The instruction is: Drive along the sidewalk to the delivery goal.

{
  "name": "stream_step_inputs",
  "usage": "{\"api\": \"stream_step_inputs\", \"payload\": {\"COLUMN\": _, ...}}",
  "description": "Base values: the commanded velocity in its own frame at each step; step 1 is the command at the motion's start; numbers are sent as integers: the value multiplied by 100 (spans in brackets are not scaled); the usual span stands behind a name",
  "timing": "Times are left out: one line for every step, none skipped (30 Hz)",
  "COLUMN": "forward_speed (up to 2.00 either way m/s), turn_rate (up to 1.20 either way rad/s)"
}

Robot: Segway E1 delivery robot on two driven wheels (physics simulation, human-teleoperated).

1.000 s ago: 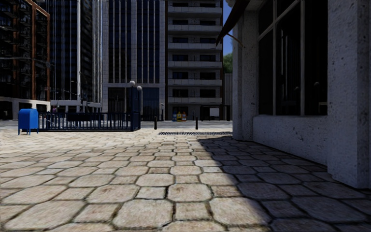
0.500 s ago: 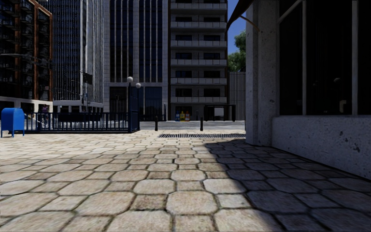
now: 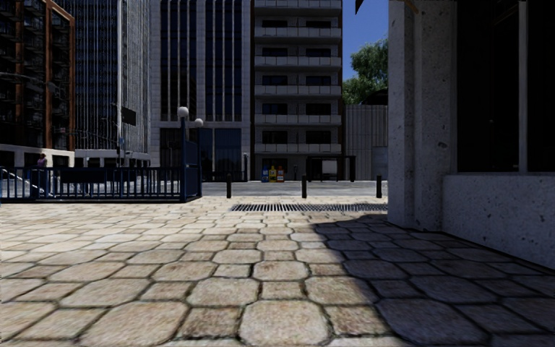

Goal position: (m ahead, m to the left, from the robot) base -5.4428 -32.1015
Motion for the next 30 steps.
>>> {"api": "stream_step_inputs", "payload": {"forward_speed": 200, "turn_rate": 0}}
{"api": "stream_step_inputs", "payload": {"forward_speed": 200, "turn_rate": 0}}
{"api": "stream_step_inputs", "payload": {"forward_speed": 200, "turn_rate": 0}}
{"api": "stream_step_inputs", "payload": {"forward_speed": 200, "turn_rate": 0}}
{"api": "stream_step_inputs", "payload": {"forward_speed": 200, "turn_rate": 0}}
{"api": "stream_step_inputs", "payload": {"forward_speed": 200, "turn_rate": 0}}
{"api": "stream_step_inputs", "payload": {"forward_speed": 200, "turn_rate": 0}}
{"api": "stream_step_inputs", "payload": {"forward_speed": 200, "turn_rate": 0}}
{"api": "stream_step_inputs", "payload": {"forward_speed": 200, "turn_rate": 0}}
{"api": "stream_step_inputs", "payload": {"forward_speed": 200, "turn_rate": 0}}
{"api": "stream_step_inputs", "payload": {"forward_speed": 200, "turn_rate": 0}}
{"api": "stream_step_inputs", "payload": {"forward_speed": 200, "turn_rate": 0}}
{"api": "stream_step_inputs", "payload": {"forward_speed": 200, "turn_rate": 0}}
{"api": "stream_step_inputs", "payload": {"forward_speed": 200, "turn_rate": 0}}
{"api": "stream_step_inputs", "payload": {"forward_speed": 200, "turn_rate": 0}}
{"api": "stream_step_inputs", "payload": {"forward_speed": 200, "turn_rate": 0}}
{"api": "stream_step_inputs", "payload": {"forward_speed": 200, "turn_rate": 0}}
{"api": "stream_step_inputs", "payload": {"forward_speed": 200, "turn_rate": 0}}
{"api": "stream_step_inputs", "payload": {"forward_speed": 200, "turn_rate": 0}}
{"api": "stream_step_inputs", "payload": {"forward_speed": 200, "turn_rate": 0}}
{"api": "stream_step_inputs", "payload": {"forward_speed": 200, "turn_rate": 0}}
{"api": "stream_step_inputs", "payload": {"forward_speed": 200, "turn_rate": 0}}
{"api": "stream_step_inputs", "payload": {"forward_speed": 200, "turn_rate": 0}}
{"api": "stream_step_inputs", "payload": {"forward_speed": 200, "turn_rate": 0}}
{"api": "stream_step_inputs", "payload": {"forward_speed": 200, "turn_rate": 0}}
{"api": "stream_step_inputs", "payload": {"forward_speed": 200, "turn_rate": 0}}
{"api": "stream_step_inputs", "payload": {"forward_speed": 200, "turn_rate": 0}}
{"api": "stream_step_inputs", "payload": {"forward_speed": 200, "turn_rate": 0}}
{"api": "stream_step_inputs", "payload": {"forward_speed": 200, "turn_rate": 0}}
{"api": "stream_step_inputs", "payload": {"forward_speed": 200, "turn_rate": 0}}
